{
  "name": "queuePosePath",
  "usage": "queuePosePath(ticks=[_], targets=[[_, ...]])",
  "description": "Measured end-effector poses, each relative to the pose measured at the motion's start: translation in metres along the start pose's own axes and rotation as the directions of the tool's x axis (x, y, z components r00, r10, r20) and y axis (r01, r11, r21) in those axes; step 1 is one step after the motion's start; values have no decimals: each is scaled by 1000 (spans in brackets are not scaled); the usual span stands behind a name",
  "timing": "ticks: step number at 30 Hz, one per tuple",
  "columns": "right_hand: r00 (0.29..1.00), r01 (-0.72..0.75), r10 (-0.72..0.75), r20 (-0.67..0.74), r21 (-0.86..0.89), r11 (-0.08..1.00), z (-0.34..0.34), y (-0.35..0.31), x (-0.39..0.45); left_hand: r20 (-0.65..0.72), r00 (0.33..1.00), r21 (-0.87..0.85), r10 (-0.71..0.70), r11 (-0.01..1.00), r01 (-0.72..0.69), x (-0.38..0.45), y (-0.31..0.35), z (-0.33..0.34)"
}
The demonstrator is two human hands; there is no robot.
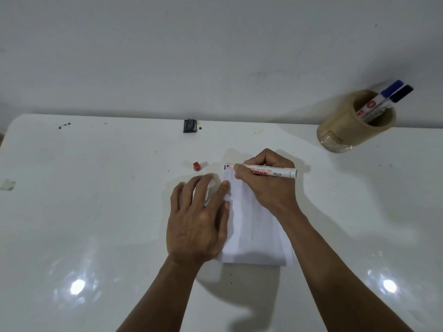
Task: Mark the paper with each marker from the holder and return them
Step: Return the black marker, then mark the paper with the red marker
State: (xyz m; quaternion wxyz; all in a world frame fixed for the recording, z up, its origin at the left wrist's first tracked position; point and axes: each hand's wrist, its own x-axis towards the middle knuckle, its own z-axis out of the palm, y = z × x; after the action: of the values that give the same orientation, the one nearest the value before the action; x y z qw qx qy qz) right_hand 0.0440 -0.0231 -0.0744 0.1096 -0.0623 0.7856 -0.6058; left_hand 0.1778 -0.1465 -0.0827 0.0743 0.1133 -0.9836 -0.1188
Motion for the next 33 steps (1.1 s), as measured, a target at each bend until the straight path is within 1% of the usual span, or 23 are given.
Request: queuePosePath(ticks=[9,21,33], targets=[[1000,-18,18,3,-6,1000,1,2,3,1,1000,3,-12,1000,12,0,1,0],[999,5,-1,47,-90,996,-1,2,4,-7,1000,5,-15,1000,15,0,0,2],[998,4,1,61,-80,997,-1,-3,3,-26,1000,-11,-7,1000,7,0,-1,3]])
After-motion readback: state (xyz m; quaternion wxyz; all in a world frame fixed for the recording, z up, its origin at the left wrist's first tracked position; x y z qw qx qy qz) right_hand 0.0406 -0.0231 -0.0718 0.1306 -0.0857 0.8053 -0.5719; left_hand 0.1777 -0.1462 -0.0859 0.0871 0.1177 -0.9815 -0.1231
